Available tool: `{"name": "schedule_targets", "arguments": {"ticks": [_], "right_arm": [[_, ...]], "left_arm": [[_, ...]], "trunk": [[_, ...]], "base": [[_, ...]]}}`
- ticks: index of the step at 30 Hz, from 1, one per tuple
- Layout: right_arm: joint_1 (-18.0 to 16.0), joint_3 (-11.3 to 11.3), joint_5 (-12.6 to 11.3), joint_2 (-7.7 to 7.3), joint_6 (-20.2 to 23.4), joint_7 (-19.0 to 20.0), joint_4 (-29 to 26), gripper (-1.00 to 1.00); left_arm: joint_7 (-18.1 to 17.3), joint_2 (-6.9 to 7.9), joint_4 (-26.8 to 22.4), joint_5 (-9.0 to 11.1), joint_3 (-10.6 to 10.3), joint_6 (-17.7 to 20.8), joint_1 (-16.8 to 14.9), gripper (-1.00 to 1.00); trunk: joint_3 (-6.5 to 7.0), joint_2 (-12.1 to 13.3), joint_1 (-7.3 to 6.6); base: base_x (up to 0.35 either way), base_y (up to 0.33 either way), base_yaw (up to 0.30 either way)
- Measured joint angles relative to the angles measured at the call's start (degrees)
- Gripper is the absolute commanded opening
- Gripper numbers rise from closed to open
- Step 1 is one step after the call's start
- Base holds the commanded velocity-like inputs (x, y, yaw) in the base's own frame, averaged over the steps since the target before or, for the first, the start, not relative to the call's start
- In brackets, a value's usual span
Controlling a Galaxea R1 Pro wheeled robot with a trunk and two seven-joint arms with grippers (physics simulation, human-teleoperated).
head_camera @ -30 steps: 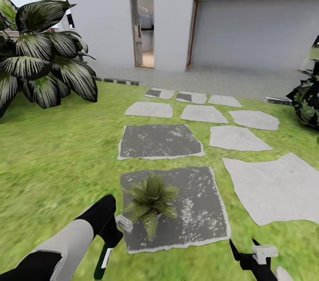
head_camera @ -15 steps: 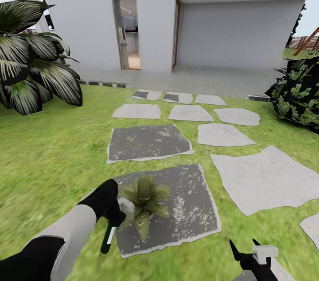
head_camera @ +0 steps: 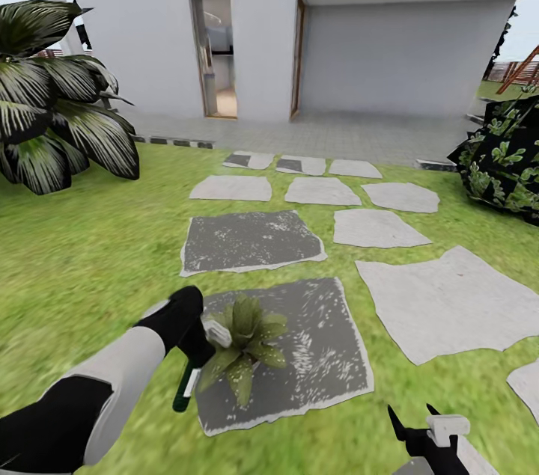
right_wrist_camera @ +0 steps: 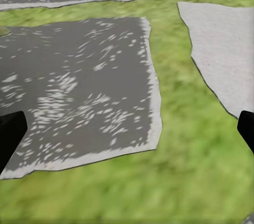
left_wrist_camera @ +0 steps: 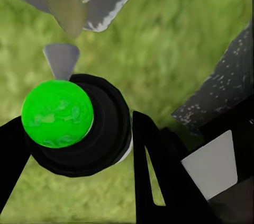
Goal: Pick up the pesticide atomizer in the garden and spray insectifuge to fully cover both potted plants in the garden.
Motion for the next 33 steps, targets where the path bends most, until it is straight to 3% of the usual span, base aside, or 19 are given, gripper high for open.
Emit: {"name": "schedule_targets", "arguments": {"ticks": [6, 18, 22, 26, 33], "right_arm": [[0.0, 0.0, 0.0, 0.00, 0.0, 0.0, 0.0, 1.00], [0.0, 0.0, 0.0, -0.04, 0.0, 0.0, 0.0, 1.00], [0.0, 0.1, 0.0, 0.00, 0.0, 0.0, 0.1, 1.00], [0.0, 0.0, 0.0, -0.05, 0.1, 0.0, 0.9, 1.00], [0.0, 0.0, 0.0, -0.09, 0.1, 0.0, 1.2, 1.00]], "left_arm": [[-0.8, 0.15, 0.3, -0.1, -0.8, -0.2, 0.4, -1.00], [-0.6, 0.30, 0.4, 0.0, -0.9, -0.2, 0.7, -1.00], [-0.5, 1.69, 0.5, -0.2, -0.9, -0.3, 1.6, -1.00], [-0.5, 2.38, 0.4, -0.1, -0.8, -0.2, 3.1, -1.00], [-0.4, 1.60, 0.4, -0.1, -0.4, -0.2, 3.5, -1.00]], "trunk": [[0.00, 0.0, 0.00], [0.00, 0.0, 0.00], [0.00, 0.0, 0.00], [0.00, 0.0, 0.00], [0.00, 0.0, 0.00]], "base": [[0.004, 0.009, 0.000], [0.007, 0.194, 0.000], [0.000, 0.005, -0.002], [0.000, 0.000, -0.193], [0.000, 0.006, -0.267]]}}
